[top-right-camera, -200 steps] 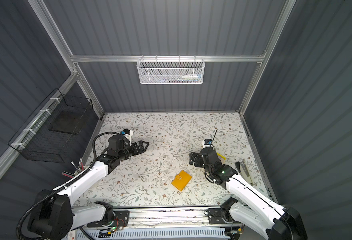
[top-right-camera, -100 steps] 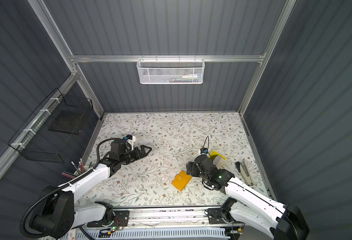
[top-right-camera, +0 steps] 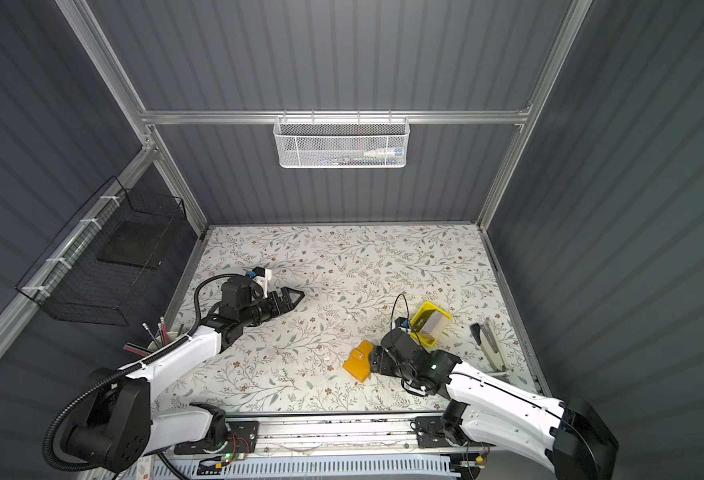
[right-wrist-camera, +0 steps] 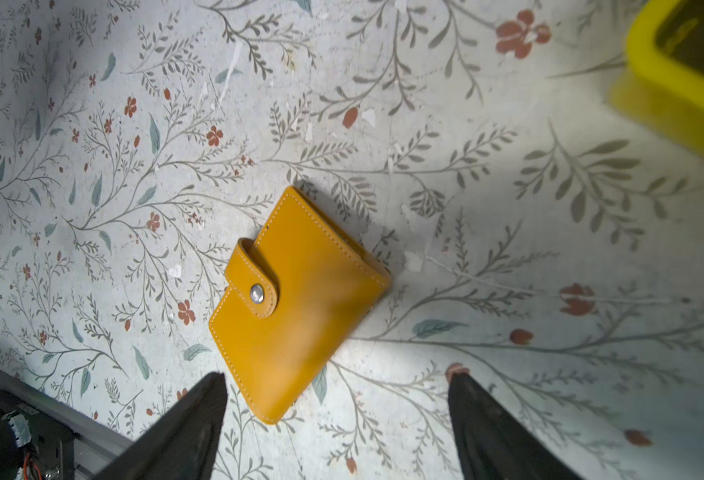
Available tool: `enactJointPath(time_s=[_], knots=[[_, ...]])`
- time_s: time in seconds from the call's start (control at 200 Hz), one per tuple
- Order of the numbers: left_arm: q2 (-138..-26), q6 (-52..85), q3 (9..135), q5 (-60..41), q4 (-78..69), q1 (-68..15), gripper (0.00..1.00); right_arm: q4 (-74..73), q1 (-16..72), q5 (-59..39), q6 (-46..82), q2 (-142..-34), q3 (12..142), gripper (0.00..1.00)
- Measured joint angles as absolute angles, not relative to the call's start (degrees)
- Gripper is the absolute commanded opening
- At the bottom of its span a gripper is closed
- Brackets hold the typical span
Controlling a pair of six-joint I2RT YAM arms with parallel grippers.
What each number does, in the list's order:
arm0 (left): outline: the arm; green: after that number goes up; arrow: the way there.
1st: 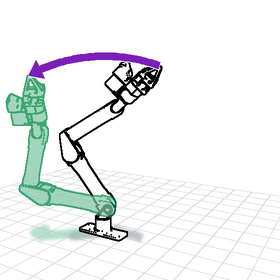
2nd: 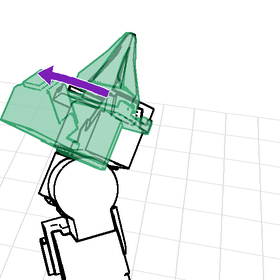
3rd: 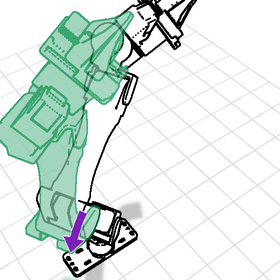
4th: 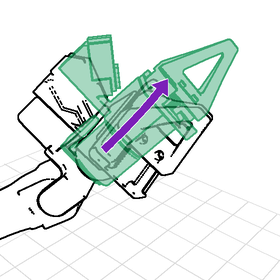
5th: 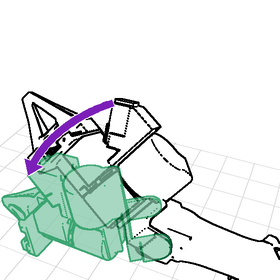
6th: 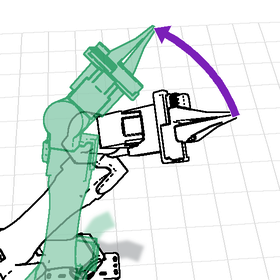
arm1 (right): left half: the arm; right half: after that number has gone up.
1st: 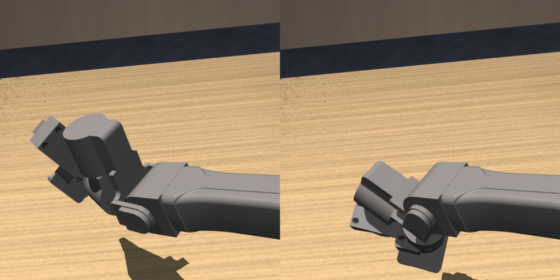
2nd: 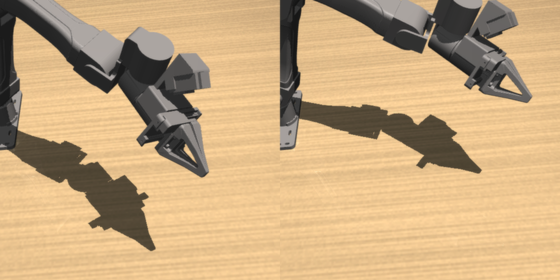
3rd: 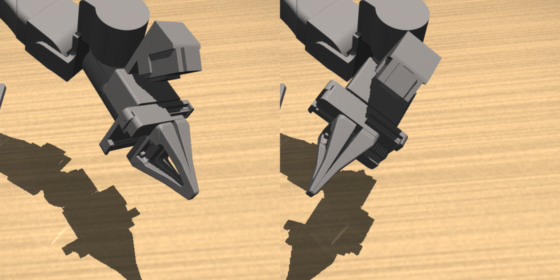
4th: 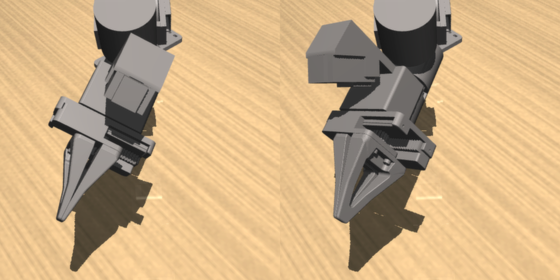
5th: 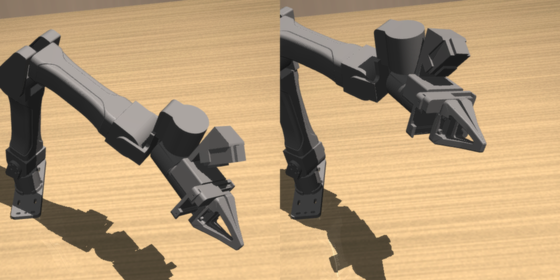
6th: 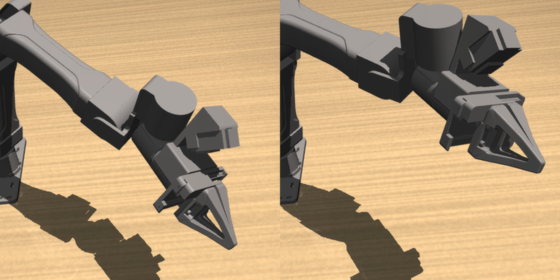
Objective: Put the credit cards into the card holder
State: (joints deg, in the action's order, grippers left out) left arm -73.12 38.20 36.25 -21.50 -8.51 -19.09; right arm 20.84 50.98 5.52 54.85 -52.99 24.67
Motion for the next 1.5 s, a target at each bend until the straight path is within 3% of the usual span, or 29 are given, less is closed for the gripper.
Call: enactJointPath(time_s=[0.34, 0.745, 1.271, 1.496], knots=[[-73.0, 38.1, 36.3, -21.7, -10.4, -19.1, 1.0, 16.2, 51.9, 4.1, 60.6, -54.7, 21.9, 0.68], [-71.7, 37.1, 37.3, -21.9, -8.6, -19.1, 1.0, 9.4, 51.9, 1.8, 62.6, -64.8, 22.7, 0.54], [-70.3, 34.7, 37.3, -22.4, -7.8, -19.1, 1.0, 2.6, 47.7, -2.8, 55.8, -83.9, 36.9, 0.54], [-70.3, 34.7, 37.3, -24.2, -7.9, -19.1, 1.0, 1.6, 47.5, -3.9, 53.1, -84.0, 39.0, 0.57]])
